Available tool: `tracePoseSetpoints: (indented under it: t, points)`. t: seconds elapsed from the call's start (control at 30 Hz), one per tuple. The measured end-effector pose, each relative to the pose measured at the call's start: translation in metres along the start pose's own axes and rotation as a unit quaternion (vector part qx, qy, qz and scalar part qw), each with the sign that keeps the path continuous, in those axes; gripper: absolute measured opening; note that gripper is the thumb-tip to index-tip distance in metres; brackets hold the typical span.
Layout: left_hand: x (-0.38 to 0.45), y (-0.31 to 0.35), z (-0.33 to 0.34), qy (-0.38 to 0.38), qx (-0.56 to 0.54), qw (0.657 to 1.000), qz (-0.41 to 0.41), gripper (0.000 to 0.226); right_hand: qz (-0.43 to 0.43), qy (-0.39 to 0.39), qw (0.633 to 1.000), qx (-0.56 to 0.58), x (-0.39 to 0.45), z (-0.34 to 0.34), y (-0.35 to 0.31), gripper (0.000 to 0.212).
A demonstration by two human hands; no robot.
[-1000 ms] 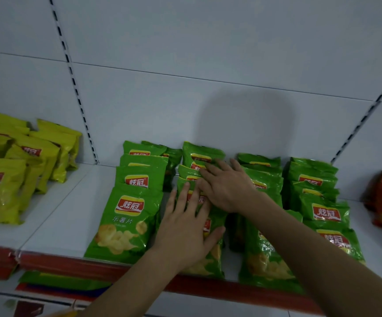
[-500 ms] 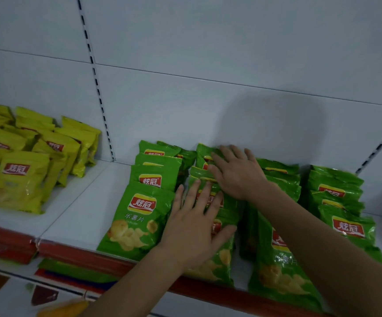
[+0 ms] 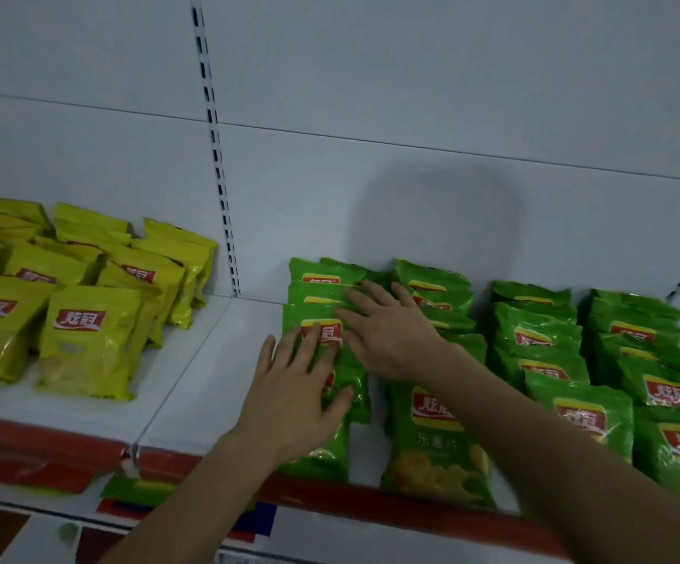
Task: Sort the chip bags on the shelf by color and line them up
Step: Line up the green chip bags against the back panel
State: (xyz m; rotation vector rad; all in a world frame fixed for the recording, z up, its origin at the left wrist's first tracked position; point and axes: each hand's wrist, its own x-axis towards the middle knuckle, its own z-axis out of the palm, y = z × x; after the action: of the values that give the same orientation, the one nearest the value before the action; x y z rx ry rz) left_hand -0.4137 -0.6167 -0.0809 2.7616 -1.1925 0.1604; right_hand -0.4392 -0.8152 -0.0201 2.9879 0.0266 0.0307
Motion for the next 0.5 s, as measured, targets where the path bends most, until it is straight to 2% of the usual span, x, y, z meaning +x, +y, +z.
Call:
tracePoseSetpoints:
  t: [0.17,0.27,0.37,0.43,0.5]
  points:
    - [-0.002,-0.005,0.001,-0.011,-0.006,1.0,0.023,0.083,0.051,-0.004,0.999,-0.004,0.002,-0.009,-0.016,0.055]
    - [-0.004,-0.008,-0.002,0.017,-0.038,0.998,0.041,0.085,0.073,-0.008,0.997,0.01,0.002,-0.012,-0.021,0.048]
    - [-0.004,-0.012,-0.004,0.029,-0.059,0.996,0.066,0.08,0.083,0.028,0.996,0.0,0.006,-0.012,-0.022,0.042]
    - [-0.002,-0.015,-0.003,0.014,-0.046,0.996,0.077,0.077,0.089,0.05,0.995,-0.004,0.015,-0.012,-0.02,0.044]
    - [-0.001,-0.015,-0.002,0.004,-0.04,0.996,0.08,0.078,0.092,0.04,0.995,-0.005,0.027,-0.015,-0.019,0.057]
